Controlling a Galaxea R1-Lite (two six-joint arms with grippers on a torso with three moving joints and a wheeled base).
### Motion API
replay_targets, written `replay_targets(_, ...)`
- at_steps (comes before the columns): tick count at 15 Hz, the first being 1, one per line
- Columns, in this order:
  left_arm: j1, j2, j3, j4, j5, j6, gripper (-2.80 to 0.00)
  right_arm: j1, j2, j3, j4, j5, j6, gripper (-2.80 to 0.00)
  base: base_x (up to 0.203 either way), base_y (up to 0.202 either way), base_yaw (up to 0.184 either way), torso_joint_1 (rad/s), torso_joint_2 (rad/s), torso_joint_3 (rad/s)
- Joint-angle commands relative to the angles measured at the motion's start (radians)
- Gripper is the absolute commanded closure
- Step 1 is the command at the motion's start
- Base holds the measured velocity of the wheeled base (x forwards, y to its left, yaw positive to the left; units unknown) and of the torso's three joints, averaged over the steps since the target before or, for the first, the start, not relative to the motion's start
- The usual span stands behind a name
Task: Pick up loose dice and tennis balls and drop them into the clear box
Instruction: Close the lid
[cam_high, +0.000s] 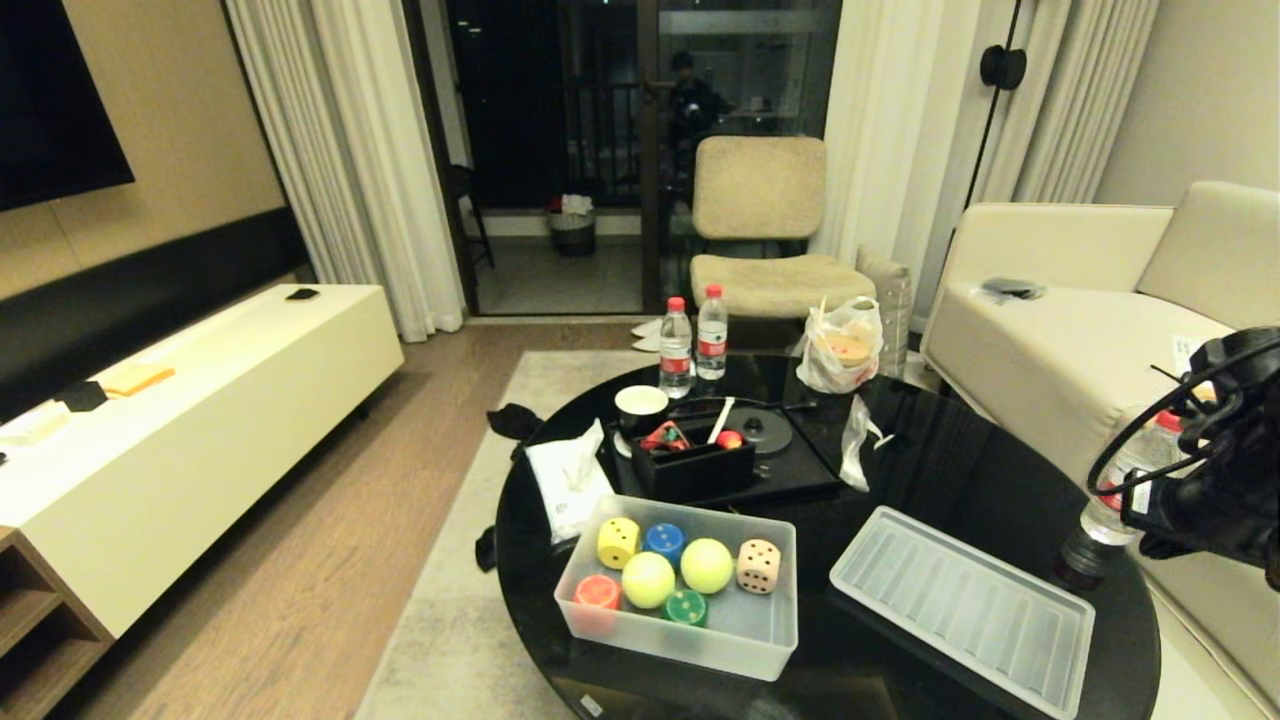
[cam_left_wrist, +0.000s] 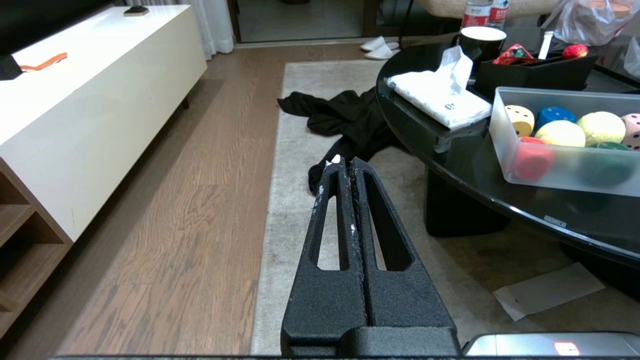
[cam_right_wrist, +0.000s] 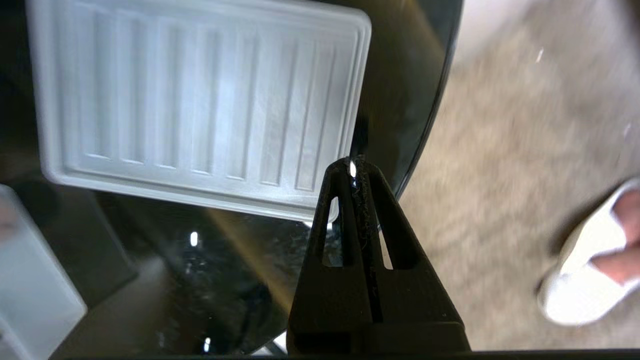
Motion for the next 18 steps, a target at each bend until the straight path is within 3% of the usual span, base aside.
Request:
replay_targets(1, 0.000, 0.002, 0.002, 0.000, 0.000, 0.000, 0.00, -0.005, 0.120, -0.023, 0.009, 0.001, 0.021, 0.00, 0.000, 0.000, 0.000, 0.000, 0.00, 0.000)
replay_targets(6, 0.000, 0.002, 0.002, 0.000, 0.000, 0.000, 0.00, -0.005, 0.228, -0.041, 0.009, 0.013, 0.038, 0.00, 0.000, 0.000, 0.000, 0.000, 0.00, 0.000)
replay_targets(7, 0.000, 0.002, 0.002, 0.000, 0.000, 0.000, 0.00, -0.005, 0.248, -0.041, 0.008, 0.012, 0.037, -0.65, 0.000, 0.000, 0.000, 0.000, 0.00, 0.000)
replay_targets(8, -0.001, 0.002, 0.003, 0.000, 0.000, 0.000, 0.00, -0.006, 0.269, -0.041, -0.003, 0.012, 0.037, -2.80, 0.000, 0.000, 0.000, 0.000, 0.00, 0.000)
replay_targets(12, 0.000, 0.002, 0.003, 0.000, 0.000, 0.000, 0.00, -0.010, 0.317, -0.004, -0.092, 0.015, 0.035, -2.80, 0.000, 0.000, 0.000, 0.000, 0.00, 0.000)
replay_targets(18, 0.000, 0.002, 0.002, 0.000, 0.000, 0.000, 0.00, -0.036, 0.352, 0.012, -0.097, 0.030, 0.034, -2.80, 0.000, 0.000, 0.000, 0.000, 0.00, 0.000)
